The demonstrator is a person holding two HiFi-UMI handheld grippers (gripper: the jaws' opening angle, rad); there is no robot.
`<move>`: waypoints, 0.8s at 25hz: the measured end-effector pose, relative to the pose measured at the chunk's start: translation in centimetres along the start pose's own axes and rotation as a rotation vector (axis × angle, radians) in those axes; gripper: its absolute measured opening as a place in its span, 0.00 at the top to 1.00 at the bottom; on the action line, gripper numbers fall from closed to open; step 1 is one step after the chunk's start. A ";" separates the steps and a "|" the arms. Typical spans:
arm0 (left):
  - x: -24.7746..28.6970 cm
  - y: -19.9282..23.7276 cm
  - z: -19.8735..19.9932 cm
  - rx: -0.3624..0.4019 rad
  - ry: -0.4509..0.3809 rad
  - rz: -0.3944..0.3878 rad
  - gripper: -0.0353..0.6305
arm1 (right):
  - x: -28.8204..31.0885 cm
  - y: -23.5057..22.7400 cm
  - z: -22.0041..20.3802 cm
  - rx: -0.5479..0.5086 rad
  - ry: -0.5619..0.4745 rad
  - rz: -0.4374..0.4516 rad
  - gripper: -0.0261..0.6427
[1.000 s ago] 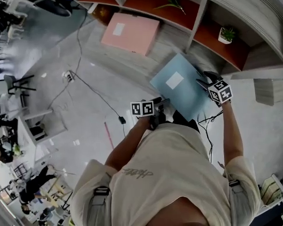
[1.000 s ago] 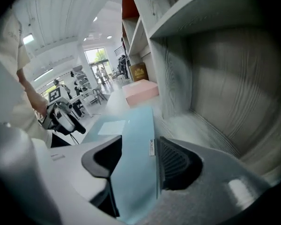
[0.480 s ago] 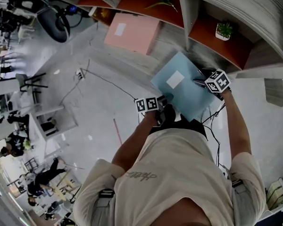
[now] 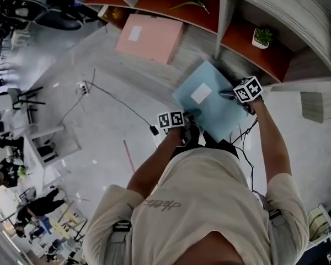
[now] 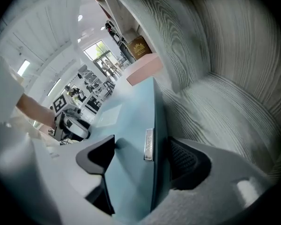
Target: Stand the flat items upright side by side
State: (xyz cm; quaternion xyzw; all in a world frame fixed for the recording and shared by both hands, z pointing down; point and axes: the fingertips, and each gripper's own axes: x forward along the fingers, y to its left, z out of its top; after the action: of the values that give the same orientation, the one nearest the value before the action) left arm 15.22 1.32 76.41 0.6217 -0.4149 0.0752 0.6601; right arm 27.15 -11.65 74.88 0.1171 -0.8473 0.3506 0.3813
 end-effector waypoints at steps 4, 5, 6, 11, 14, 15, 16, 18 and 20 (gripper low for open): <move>0.2 0.2 0.0 0.014 0.004 -0.009 0.47 | 0.0 0.1 -0.6 0.007 -0.004 -0.019 0.45; 0.2 0.1 0.0 0.024 0.009 -0.010 0.48 | -0.2 0.2 -0.8 0.005 -0.005 -0.017 0.45; 0.0 0.1 0.0 0.038 0.013 -0.009 0.49 | -0.4 0.5 -0.9 0.001 -0.011 -0.013 0.45; -2.2 -0.2 1.2 0.126 -0.017 0.010 0.50 | -1.0 2.3 -0.1 -0.041 -0.076 -0.020 0.47; -4.2 -1.1 2.2 0.184 -0.076 0.019 0.50 | -1.9 3.8 1.5 -0.093 -0.127 -0.035 0.47; -4.9 -1.4 2.5 0.203 -0.102 0.025 0.51 | -2.2 4.4 2.0 -0.112 -0.143 -0.040 0.47; -5.7 -1.7 2.8 0.224 -0.126 0.031 0.51 | -2.5 4.9 2.4 -0.131 -0.158 -0.047 0.47; -7.0 -2.5 3.5 0.263 -0.169 0.038 0.52 | -3.2 5.8 3.3 -0.167 -0.190 -0.061 0.47; -8.5 -3.3 4.5 0.298 -0.206 0.040 0.53 | -3.8 6.6 4.1 -0.195 -0.229 -0.074 0.47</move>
State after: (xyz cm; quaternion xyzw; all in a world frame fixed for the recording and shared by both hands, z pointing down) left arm 9.74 0.18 67.98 0.7086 -0.4770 0.0848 0.5131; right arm 24.34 -9.97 66.89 0.1498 -0.9105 0.2366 0.3042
